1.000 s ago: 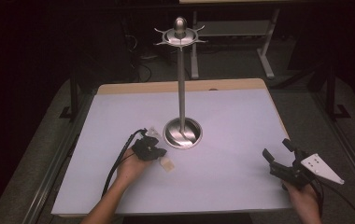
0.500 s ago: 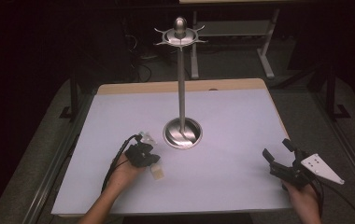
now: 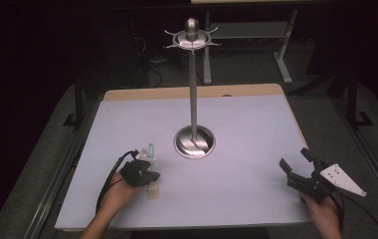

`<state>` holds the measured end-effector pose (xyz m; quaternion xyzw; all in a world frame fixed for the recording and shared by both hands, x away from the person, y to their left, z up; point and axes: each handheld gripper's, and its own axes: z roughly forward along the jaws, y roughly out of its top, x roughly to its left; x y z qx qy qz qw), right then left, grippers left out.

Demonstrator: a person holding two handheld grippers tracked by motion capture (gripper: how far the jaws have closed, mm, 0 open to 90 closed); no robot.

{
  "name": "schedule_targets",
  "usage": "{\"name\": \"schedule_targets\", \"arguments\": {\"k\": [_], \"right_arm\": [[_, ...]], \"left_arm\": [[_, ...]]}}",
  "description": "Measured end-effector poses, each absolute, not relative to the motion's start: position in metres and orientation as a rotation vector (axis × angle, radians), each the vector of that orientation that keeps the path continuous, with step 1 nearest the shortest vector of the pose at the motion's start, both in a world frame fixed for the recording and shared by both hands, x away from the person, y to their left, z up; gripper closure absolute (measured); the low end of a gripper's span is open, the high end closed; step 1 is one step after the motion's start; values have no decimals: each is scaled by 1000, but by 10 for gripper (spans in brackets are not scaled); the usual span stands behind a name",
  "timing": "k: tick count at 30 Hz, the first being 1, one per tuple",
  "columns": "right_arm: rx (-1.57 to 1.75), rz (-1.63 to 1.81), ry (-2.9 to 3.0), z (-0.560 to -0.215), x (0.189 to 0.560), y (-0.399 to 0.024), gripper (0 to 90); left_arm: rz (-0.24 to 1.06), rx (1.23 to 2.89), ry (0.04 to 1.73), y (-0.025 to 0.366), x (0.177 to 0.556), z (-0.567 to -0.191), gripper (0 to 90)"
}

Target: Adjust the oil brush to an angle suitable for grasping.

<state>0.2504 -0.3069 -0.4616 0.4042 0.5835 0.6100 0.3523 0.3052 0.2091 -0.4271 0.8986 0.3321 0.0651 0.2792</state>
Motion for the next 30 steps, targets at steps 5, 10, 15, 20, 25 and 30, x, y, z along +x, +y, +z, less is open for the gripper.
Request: {"name": "schedule_targets", "arguments": {"k": [5,10,15,20,25,30], "right_arm": [[1045,1576,1511,-462,250,-307,131],[1042,1574,1511,-462,250,-306,131],[1047,1576,1514,-462,250,-307,131],[1045,1576,1511,-462,250,-306,131],[1046,1577,1511,-462,251,-307,131],[1049,1578,1514,-461,250,-307,131]], "left_arm": [[168,2385,914,217,300,-426,900],[171,2332,934,225,304,-421,899],[222,2272,980,235,312,-417,897],[240,2221,1034,241,326,-415,887],[302,2201,1038,244,341,-408,899],[356,2164,1069,247,358,-400,900]]}}
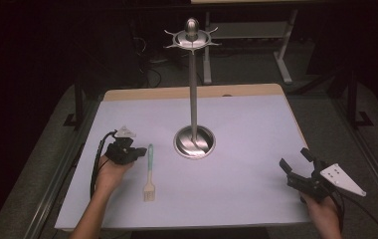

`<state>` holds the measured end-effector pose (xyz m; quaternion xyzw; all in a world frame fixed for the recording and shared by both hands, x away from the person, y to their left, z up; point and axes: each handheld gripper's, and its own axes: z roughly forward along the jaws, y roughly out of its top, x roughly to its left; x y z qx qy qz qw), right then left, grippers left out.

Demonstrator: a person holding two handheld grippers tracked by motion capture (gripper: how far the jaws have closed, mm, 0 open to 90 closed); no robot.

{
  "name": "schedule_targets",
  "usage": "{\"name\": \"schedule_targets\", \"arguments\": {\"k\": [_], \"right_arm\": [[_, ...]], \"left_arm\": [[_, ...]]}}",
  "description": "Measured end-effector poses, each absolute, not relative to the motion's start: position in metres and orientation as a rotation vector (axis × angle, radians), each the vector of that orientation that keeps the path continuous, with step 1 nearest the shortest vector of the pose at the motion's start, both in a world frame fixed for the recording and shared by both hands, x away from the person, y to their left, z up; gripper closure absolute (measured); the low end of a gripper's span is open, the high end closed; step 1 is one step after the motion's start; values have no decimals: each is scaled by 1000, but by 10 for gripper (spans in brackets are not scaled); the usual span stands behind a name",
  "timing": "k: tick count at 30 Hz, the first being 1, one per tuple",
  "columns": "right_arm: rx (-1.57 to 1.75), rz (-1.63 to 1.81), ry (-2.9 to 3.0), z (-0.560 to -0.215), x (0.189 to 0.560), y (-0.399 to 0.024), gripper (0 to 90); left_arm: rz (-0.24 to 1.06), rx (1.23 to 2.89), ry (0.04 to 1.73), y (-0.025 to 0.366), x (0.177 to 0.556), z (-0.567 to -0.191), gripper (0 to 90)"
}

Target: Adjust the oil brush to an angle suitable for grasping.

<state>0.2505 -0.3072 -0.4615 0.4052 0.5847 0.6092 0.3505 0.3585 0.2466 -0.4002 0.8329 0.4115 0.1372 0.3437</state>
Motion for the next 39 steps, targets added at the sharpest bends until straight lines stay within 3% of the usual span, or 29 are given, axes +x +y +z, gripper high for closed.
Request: {"name": "schedule_targets", "arguments": {"k": [12,23,39], "right_arm": [[1050,1583,1509,-462,251,-308,131],[1042,1579,1511,-462,250,-307,131],[1041,1578,1513,-462,250,-307,131]], "left_arm": [[431,2113,1138,247,401,-418,900],[336,2117,1178,250,396,-437,900],[337,2171,1112,234,392,-441,900]]}}
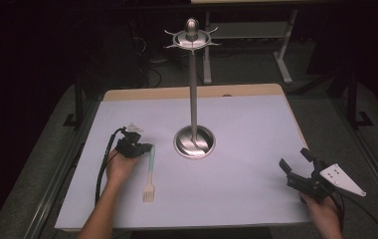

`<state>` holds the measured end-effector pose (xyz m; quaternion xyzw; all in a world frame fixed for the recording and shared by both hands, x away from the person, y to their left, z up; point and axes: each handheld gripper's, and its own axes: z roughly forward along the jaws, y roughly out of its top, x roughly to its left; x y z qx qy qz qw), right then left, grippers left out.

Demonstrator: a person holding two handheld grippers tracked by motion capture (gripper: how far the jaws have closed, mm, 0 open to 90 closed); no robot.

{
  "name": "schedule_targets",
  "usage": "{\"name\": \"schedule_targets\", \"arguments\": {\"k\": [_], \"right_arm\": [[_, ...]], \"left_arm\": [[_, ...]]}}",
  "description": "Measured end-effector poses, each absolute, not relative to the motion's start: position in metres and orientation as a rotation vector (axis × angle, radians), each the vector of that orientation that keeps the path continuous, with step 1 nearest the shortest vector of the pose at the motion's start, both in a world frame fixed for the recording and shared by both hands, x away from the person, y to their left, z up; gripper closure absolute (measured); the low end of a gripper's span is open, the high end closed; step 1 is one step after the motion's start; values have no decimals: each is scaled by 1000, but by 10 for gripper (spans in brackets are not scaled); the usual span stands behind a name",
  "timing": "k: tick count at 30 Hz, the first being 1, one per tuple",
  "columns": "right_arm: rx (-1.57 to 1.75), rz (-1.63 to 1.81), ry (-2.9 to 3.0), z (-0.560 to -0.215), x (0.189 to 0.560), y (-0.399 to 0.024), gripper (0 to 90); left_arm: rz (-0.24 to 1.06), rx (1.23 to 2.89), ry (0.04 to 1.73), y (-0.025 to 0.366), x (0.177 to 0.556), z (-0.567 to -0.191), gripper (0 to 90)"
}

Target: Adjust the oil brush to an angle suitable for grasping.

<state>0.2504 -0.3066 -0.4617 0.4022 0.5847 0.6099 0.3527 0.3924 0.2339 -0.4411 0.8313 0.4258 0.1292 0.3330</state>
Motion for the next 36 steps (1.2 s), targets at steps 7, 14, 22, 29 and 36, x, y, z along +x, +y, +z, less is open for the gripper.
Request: {"name": "schedule_targets", "arguments": {"k": [7,14,22,29,36], "right_arm": [[1042,1579,1512,-462,250,-307,131],[1041,1579,1513,-462,250,-307,131],[1041,1579,1513,-462,250,-307,131],[1042,1579,1513,-462,251,-307,131],[1040,1577,1514,-462,250,-306,131]], "left_arm": [[324,2191,1059,222,390,-441,900],[281,2202,1011,210,387,-442,900],[242,2198,963,200,384,-441,900],[206,2196,945,194,382,-442,900],[152,2194,910,186,379,-442,900]]}}
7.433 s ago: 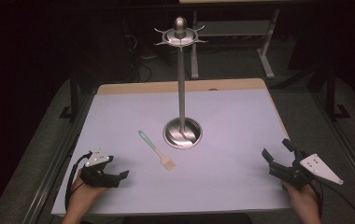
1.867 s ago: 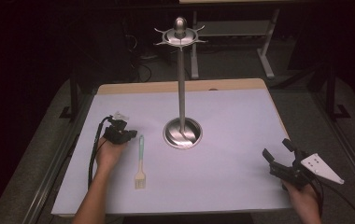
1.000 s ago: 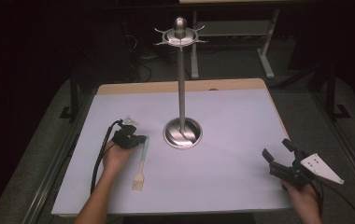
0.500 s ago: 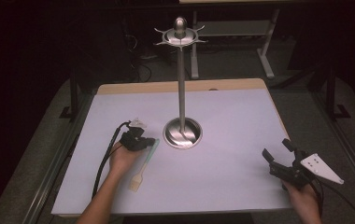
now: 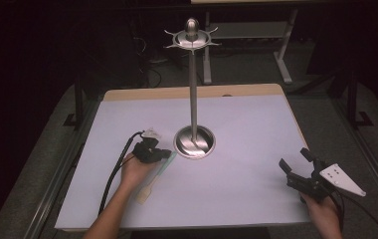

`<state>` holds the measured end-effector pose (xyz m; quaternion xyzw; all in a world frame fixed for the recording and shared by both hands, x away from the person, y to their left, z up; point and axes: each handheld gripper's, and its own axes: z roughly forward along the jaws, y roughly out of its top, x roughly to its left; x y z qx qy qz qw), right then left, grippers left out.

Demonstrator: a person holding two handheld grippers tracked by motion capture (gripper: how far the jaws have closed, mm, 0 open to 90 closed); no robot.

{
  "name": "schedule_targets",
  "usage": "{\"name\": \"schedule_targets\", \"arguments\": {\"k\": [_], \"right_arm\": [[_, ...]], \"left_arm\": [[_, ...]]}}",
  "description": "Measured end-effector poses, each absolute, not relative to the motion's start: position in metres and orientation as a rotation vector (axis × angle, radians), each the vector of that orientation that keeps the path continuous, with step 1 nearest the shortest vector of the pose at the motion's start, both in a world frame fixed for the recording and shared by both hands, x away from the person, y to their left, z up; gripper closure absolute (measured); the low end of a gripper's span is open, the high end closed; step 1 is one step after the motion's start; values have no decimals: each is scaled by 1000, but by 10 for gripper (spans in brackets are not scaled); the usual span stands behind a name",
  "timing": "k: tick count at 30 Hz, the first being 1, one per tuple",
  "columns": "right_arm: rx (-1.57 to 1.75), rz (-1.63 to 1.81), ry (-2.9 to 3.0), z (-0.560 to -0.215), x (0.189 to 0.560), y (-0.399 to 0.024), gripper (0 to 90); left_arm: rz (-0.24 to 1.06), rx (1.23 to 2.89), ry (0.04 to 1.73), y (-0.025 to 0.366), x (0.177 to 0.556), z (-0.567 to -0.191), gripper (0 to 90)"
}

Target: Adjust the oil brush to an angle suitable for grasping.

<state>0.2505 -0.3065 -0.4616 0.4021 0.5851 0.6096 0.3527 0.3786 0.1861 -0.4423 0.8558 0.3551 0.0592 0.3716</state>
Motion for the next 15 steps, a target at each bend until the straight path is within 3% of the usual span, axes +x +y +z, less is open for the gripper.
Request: {"name": "schedule_targets", "arguments": {"k": [9,15], "right_arm": [[1041,1580,1512,-462,250,-307,131],[1042,1581,1512,-462,250,-307,131]], "left_arm": [[129,2215,878,180,376,-442,900],[127,2209,947,183,373,-431,899]]}}
